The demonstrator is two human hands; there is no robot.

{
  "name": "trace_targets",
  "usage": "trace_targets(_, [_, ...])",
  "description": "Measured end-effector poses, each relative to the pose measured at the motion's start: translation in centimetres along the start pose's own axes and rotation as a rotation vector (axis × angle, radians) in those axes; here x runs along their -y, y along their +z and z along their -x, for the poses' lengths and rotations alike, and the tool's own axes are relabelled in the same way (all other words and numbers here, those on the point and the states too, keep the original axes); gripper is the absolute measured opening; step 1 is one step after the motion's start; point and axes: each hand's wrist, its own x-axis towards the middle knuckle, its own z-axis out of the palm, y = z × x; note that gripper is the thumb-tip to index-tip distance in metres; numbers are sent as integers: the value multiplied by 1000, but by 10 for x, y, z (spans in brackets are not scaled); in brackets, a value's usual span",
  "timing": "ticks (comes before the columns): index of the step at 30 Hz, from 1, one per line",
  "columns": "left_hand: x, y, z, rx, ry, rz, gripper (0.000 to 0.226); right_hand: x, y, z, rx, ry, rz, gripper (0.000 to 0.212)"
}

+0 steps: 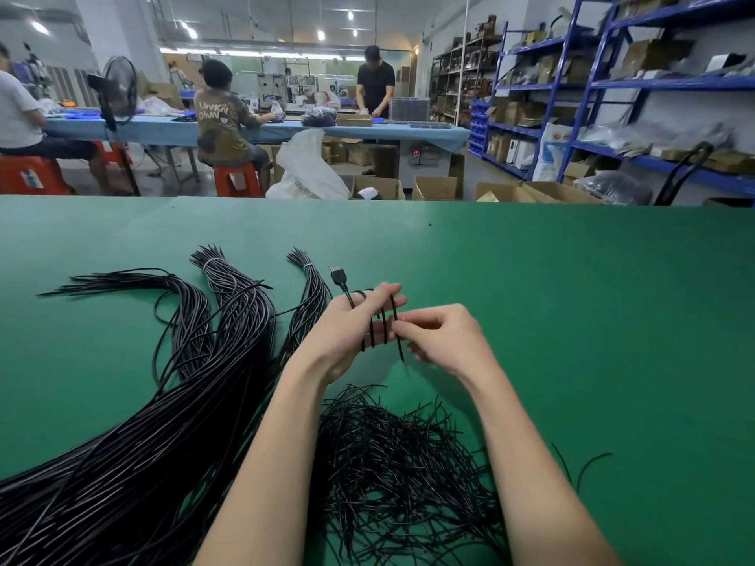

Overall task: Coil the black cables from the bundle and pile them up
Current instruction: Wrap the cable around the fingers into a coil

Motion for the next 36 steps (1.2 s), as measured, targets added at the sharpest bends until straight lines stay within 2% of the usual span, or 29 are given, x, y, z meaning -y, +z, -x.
trace_targets(3, [2, 2, 1, 12, 40, 17, 23, -5, 6, 0, -61, -3, -141, 9])
trace_targets(6, [1, 0, 2, 45, 39, -32, 18, -7, 4, 1, -7, 14, -163, 14])
trace_targets(10, [1, -1, 3, 138, 46, -101, 15, -3, -22, -2, 92, 43, 78, 22])
trace_targets(12, [-1, -2, 4, 197, 52, -106, 16, 0, -34, -4, 37, -4, 75, 26])
trace_targets(14, [-1, -2, 7, 277, 14, -81, 17, 6, -38, -5, 17, -111, -42, 25])
trace_targets(17, [0, 4, 12, 420, 19, -217, 19, 18, -30, -3, 197, -235, -107, 26])
trace_targets(19, [-1, 9, 15, 482, 62, -325, 19, 21, -23, -1, 311, -229, -82, 23])
trace_targets(23, [-3, 10, 19, 567, 11, -270, 14, 20, -20, 2, 318, -228, -79, 22])
trace_targets(27, [-6, 6, 20, 582, -11, -259, 21, 14, -28, -1, 207, -222, -95, 22])
trace_targets(31, [-4, 8, 19, 595, -8, -203, 16, 10, -33, 0, 230, -196, -164, 27])
trace_targets(33, [-3, 8, 16, 541, -8, -163, 16, 9, -35, 0, 185, -185, -217, 21])
trace_targets(36, [-2, 7, 14, 440, -1, -199, 18, 8, -40, -3, 118, -171, -165, 12])
